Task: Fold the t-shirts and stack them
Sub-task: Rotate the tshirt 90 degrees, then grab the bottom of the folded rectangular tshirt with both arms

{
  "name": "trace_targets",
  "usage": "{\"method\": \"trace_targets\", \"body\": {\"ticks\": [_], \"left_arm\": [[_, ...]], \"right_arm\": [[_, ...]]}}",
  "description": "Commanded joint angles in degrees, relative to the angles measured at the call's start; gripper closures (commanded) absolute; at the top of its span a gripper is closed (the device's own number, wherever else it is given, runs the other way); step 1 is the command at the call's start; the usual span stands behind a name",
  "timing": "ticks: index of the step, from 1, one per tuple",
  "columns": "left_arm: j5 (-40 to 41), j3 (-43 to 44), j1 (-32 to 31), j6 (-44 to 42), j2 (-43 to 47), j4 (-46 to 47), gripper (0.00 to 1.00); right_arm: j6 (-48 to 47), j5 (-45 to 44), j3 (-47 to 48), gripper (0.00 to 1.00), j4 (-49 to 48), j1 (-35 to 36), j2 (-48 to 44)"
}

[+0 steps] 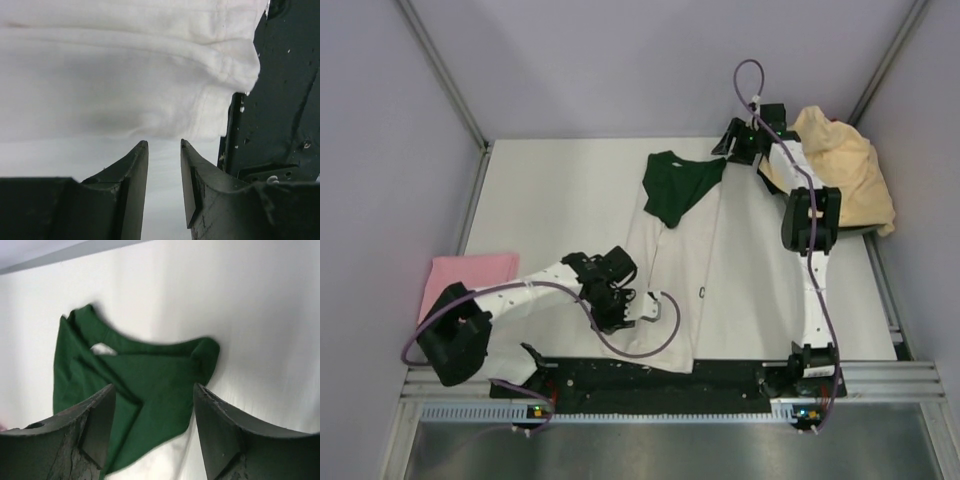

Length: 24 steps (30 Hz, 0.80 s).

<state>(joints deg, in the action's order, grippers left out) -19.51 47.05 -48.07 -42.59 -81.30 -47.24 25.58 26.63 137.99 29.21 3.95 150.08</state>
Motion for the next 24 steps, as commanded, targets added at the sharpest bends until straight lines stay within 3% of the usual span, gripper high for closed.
{"method": "trace_targets", "body": {"ticks": [1, 6, 11, 14, 15, 16, 17, 18, 24], "left_arm": [[2.97, 1.03, 2.62, -0.56, 9.39, -7.15, 0.63], [-1.66, 3.75, 10.45, -2.93, 17.48, -11.2, 0.59], [-9.49, -1.51, 6.52, -8.11, 20.47, -5.68, 0.48], [-12.03, -5.46, 4.66, -12.67, 20.39, -1.11, 0.46], [-12.39, -6.95, 4.48, -13.74, 20.48, -0.4, 0.44], [-12.05, -8.27, 4.31, -15.66, 20.56, 1.26, 0.31], [-11.61, -9.77, 4.04, -17.34, 20.48, 2.58, 0.31], [-11.17, -11.26, 3.87, -19.09, 20.22, 3.99, 0.02], [-9.76, -16.72, 0.18, -20.7, 19.25, 11.19, 0.02]], "right_arm": [[-7.28, 1.23, -10.69, 0.36, -5.57, 0.36, -22.95], [-20.8, 4.03, -38.7, 0.35, -9.34, 5.53, -47.63], [-38.38, 5.7, -70.34, 0.36, -12.51, 17.74, -72.69], [-52.95, 13.43, -87.94, 0.34, -13.14, 26.87, -87.36], [-57.27, 12.66, -91.73, 0.31, -12.08, 30.38, -90.81], [-60.79, 11.61, -95.42, 0.3, -10.94, 34.07, -94.24], [-64.83, 10.99, -97.72, 0.3, -8.41, 36.98, -96.97], [-67.57, 10.38, -99.57, 0.3, -5.77, 40.23, -98.91], [-71.99, -1.73, -106.61, 0.34, 1.99, 55.79, -105.25]]}}
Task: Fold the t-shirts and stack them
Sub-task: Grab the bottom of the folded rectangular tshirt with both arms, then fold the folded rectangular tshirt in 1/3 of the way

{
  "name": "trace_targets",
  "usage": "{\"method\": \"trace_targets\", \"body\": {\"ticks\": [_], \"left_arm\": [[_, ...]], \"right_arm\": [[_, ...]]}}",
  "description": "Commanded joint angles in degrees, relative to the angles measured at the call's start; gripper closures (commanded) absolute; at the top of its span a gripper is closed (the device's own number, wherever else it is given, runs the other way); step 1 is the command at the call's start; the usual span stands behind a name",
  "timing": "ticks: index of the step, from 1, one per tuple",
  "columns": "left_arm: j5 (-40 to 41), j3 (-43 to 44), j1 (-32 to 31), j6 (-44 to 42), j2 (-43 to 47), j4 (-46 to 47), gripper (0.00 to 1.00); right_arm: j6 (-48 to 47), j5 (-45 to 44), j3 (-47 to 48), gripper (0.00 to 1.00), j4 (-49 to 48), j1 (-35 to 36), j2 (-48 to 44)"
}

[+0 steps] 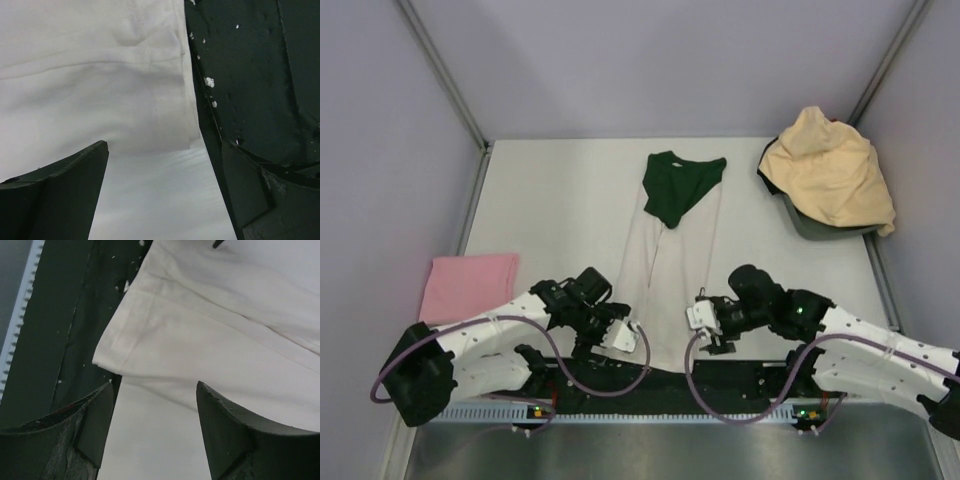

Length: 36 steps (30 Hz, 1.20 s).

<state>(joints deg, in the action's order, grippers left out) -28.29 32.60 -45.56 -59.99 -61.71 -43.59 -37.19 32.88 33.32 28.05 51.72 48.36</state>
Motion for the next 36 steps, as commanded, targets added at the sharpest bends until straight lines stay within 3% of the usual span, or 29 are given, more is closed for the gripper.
{"method": "trace_targets", "body": {"ticks": [1, 5, 13, 16, 17, 20, 24, 28, 32, 36], "left_arm": [[-0.45, -2.97, -3.04, -2.42, -0.51, 8.95, 0.02], [1.92, -4.12, -5.06, -1.54, -1.56, 10.11, 0.12], [7.02, -3.95, -5.85, 1.88, -6.48, 11.07, 0.42], [7.37, -2.9, -6.73, 3.73, -8.42, 10.46, 0.59], [7.46, -2.2, -6.91, 4.26, -8.95, 9.68, 0.65], [7.11, -0.61, -6.91, 5.31, -8.34, 6.34, 1.0], [7.72, 1.93, -6.82, 7.07, -3.78, 2.47, 1.0], [11.15, 7.64, -5.25, 11.46, -0.87, 3.33, 1.0], [12.39, 16.94, -0.95, 15.68, -5.86, 4.48, 1.0], [10.89, 30.39, 8.53, 20.43, -15.86, 1.59, 1.0]], "right_arm": [[-9.48, -10.27, -2.9, 0.34, 2.45, 11.17, -3.19], [-11.14, -20.3, -5.2, 0.36, -3.44, 22.88, 4.26], [-14.05, -21.46, -7.83, 0.4, -15.91, 25.71, 14.21], [-13.7, -19.62, -7.83, 0.53, -18.03, 26.58, 17.72], [-13.18, -19.0, -7.92, 0.62, -18.47, 27.2, 18.43], [-11.33, -16.98, -8.1, 1.0, -17.95, 27.99, 18.44], [-7.12, -18.91, -8.71, 1.0, -15.58, 26.51, 10.81], [-1.75, -16.72, -7.4, 1.0, -15.75, 15.72, 1.5], [0.71, -13.55, -4.06, 1.0, -16.02, 4.1, 0.42], [1.68, -12.33, 0.6, 1.0, -14.17, -3.36, 3.93]]}}
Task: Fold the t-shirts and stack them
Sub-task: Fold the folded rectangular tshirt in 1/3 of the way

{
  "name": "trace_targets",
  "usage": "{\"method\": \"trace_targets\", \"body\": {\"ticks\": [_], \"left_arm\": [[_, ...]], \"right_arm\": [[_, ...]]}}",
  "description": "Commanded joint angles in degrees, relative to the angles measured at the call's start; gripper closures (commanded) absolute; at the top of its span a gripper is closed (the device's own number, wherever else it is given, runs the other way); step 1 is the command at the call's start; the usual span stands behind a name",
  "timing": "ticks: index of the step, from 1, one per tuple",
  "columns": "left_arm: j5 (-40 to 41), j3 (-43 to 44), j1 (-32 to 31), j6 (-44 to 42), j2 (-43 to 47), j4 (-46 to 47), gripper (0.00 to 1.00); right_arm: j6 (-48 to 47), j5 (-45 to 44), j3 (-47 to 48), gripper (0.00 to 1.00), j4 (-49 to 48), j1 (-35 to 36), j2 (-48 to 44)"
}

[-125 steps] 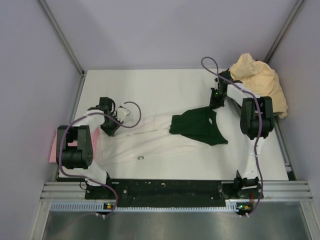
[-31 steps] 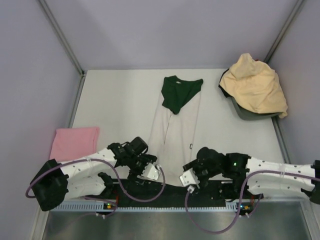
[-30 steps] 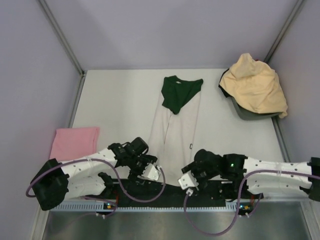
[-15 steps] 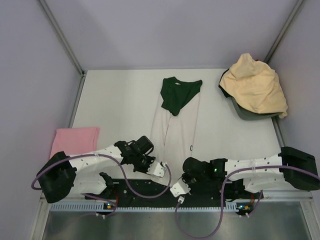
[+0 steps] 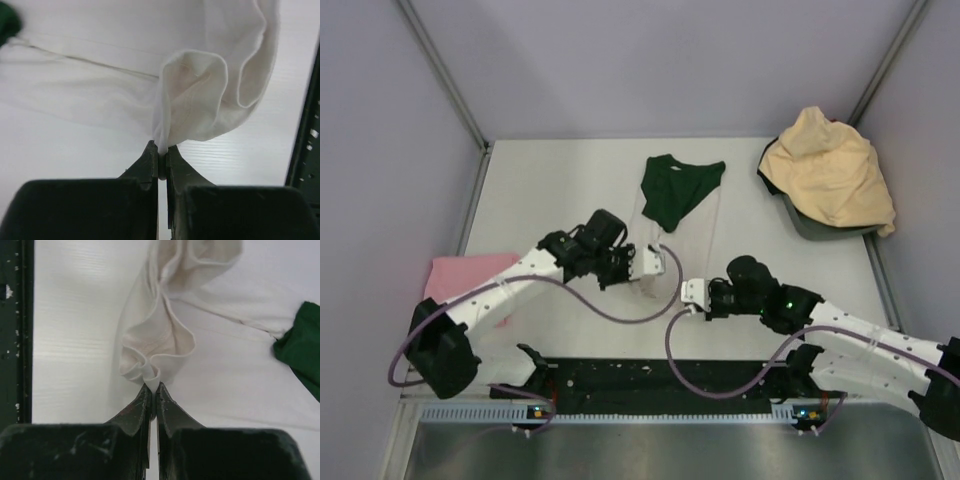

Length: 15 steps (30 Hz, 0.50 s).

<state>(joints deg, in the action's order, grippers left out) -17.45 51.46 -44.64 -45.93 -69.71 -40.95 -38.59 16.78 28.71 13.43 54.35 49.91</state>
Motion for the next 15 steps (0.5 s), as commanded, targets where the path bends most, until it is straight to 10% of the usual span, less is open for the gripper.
{"method": "trace_targets", "body": {"ticks": [1, 15], "left_arm": [[0.22, 15.12, 9.03, 6.82, -10.5, -2.19, 1.0], [3.56, 41.25, 15.11, 7.0, -35.83, -5.98, 1.0]], "right_arm": [[3.34, 4.66, 5.56, 1.0, -0.41, -8.1, 3.17], [4.66, 11.17, 14.18, 1.0, -19.4, -29.9, 24.87]]}}
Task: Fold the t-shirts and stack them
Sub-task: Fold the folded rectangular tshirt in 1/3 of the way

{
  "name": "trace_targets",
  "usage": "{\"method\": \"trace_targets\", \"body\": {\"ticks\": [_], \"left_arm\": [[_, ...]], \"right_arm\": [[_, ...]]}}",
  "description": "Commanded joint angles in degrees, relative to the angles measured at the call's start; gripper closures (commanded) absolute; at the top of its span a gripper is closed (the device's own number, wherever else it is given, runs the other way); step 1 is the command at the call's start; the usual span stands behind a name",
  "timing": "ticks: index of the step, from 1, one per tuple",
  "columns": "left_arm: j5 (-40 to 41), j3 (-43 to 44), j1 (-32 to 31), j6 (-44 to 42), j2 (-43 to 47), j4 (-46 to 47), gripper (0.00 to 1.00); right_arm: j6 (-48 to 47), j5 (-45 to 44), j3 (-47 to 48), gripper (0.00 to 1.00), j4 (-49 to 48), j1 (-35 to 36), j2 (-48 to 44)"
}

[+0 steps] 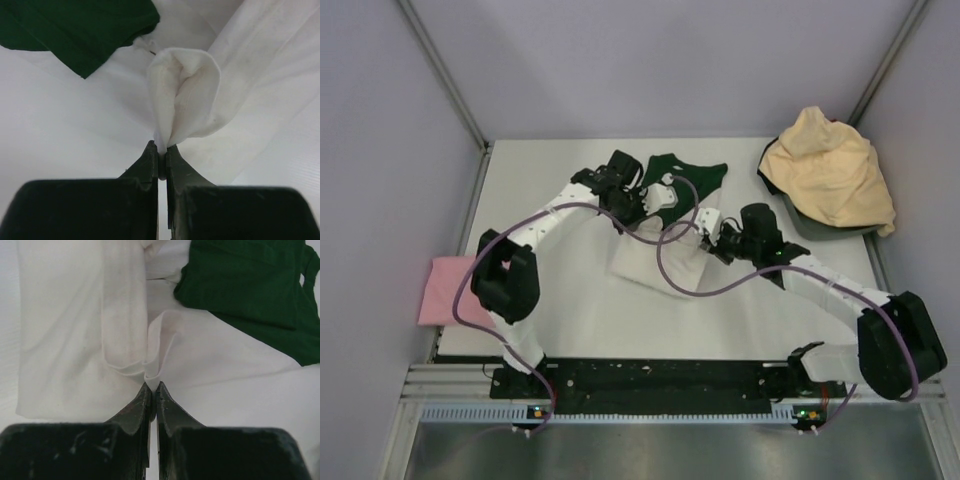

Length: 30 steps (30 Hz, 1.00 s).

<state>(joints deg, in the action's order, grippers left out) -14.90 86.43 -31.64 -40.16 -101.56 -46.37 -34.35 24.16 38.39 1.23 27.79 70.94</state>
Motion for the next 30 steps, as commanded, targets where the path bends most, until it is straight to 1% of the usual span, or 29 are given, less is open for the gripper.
{"method": "trace_targets", "body": {"ticks": [1, 5, 9, 14, 21, 25, 27, 29, 30], "left_arm": [[1.01, 7.51, 2.45, 1.4, -5.91, -0.22, 1.0], [0.83, 11.82, 2.9, 1.75, -10.32, 0.23, 1.0], [1.1, 13.67, 3.51, 2.45, -13.05, 1.36, 1.0], [1.98, 13.67, 3.6, 2.99, -14.28, 5.67, 1.0], [2.15, 14.99, 3.69, 2.98, -17.44, 6.99, 0.99], [4.43, 15.52, 3.6, 3.6, -19.11, 8.66, 0.95], [5.31, 16.04, 3.6, 4.04, -19.82, 9.63, 0.89], [6.54, 16.48, 3.6, 5.0, -20.43, 11.9, 0.79], [7.42, 16.92, 3.6, 5.18, -20.87, 12.44, 0.76]], "right_arm": [[0.25, 3.87, 4.93, 1.0, -7.91, -4.14, 5.08], [-1.51, 6.24, 7.83, 1.0, -8.0, -6.43, 10.09], [-3.27, 7.47, 10.47, 1.0, -7.48, -7.31, 14.48], [-3.97, 8.27, 12.67, 1.0, -7.03, -9.07, 18.09], [-4.58, 8.8, 16.8, 1.0, -4.5, -9.77, 22.31], [-4.85, 8.1, 19.0, 1.0, -2.38, -10.47, 25.47], [-3.89, 7.92, 20.23, 1.0, -2.29, -11.53, 26.97], [-1.79, 6.96, 22.33, 0.88, -2.38, -12.93, 29.25], [-0.73, 5.73, 23.91, 0.83, -2.38, -13.37, 30.3]]}}
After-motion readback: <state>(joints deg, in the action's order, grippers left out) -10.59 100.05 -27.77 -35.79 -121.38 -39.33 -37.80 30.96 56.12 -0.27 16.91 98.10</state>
